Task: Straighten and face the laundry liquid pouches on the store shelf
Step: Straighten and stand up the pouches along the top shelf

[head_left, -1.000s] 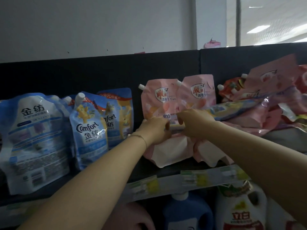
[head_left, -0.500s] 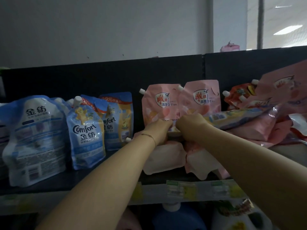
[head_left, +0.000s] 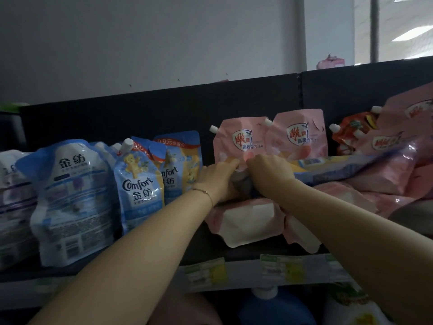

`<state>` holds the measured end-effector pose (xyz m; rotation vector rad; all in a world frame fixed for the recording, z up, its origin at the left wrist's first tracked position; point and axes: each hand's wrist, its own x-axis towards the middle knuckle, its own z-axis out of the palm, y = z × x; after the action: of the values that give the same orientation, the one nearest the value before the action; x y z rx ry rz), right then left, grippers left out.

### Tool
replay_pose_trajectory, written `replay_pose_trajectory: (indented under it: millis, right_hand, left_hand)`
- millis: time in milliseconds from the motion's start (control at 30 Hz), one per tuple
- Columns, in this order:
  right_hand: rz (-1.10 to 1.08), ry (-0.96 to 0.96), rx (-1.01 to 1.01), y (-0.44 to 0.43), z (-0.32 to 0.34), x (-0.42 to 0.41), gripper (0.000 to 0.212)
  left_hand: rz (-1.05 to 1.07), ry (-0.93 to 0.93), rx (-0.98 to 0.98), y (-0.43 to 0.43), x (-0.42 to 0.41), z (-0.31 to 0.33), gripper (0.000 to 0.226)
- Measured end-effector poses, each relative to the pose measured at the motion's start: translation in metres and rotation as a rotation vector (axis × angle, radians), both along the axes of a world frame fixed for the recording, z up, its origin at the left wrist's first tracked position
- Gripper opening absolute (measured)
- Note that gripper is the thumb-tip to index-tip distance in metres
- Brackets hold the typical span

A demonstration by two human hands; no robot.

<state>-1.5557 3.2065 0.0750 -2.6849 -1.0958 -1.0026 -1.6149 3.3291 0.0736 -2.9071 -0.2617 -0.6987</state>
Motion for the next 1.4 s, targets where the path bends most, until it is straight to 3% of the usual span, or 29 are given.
replay_pose_trajectory:
  millis: [133, 233, 300, 367, 433, 500, 567, 667, 867, 933, 1033, 1133, 1400]
  right_hand:
    - [0.092, -0.093, 0.017, 0.018, 0.006, -0.013, 0.025]
    - [0.159, -0.072, 0.035, 0.029, 0.010, -0.017, 0.024]
    - [0.143, -0.049, 0.062, 0.036, 0.011, -0.015, 0.024]
    - [0.111, -0.028, 0.110, 0.042, 0.011, -0.011, 0.026]
    - [0.085, -0.023, 0.152, 0.048, 0.010, -0.006, 0.026]
    - [0.065, -0.009, 0.186, 0.052, 0.008, -0.003, 0.027]
    - [0.059, 0.013, 0.217, 0.052, 0.008, 0.000, 0.029]
    - [0.075, 0.021, 0.258, 0.047, 0.006, 0.005, 0.030]
    - [0.103, 0.052, 0.336, 0.025, 0.010, 0.015, 0.025]
    - [0.112, 0.065, 0.358, 0.017, 0.011, 0.016, 0.020]
    - [0.142, 0.055, 0.381, 0.008, 0.011, 0.017, 0.019]
    - [0.169, 0.057, 0.400, 0.005, 0.009, 0.020, 0.019]
    - [0.227, 0.080, 0.459, 0.024, 0.006, 0.019, 0.020]
  left_hand:
    - [0.088, -0.078, -0.015, 0.028, -0.010, -0.006, 0.065]
    - [0.092, -0.340, 0.028, 0.045, -0.030, -0.015, 0.065]
    - [0.044, -0.533, 0.012, 0.054, -0.045, -0.026, 0.053]
    - [0.055, -0.484, -0.224, 0.059, -0.054, -0.038, 0.041]
    - [0.151, -0.208, -0.542, 0.061, -0.051, -0.049, 0.033]
    - [0.160, -0.080, -1.043, 0.058, -0.042, -0.060, 0.040]
    - [0.128, -0.119, -1.475, 0.048, -0.036, -0.064, 0.042]
    - [0.117, -0.200, -1.639, 0.041, -0.021, -0.070, 0.036]
    - [0.139, -0.214, -1.596, 0.032, -0.011, -0.060, 0.039]
    - [0.140, -0.189, -1.429, 0.040, -0.013, -0.055, 0.036]
    - [0.264, -0.332, -1.324, 0.053, -0.020, -0.034, 0.019]
    - [0.479, -0.471, -1.018, 0.069, -0.035, -0.012, 0.039]
    - [0.222, -0.849, -0.577, 0.070, -0.063, -0.016, 0.011]
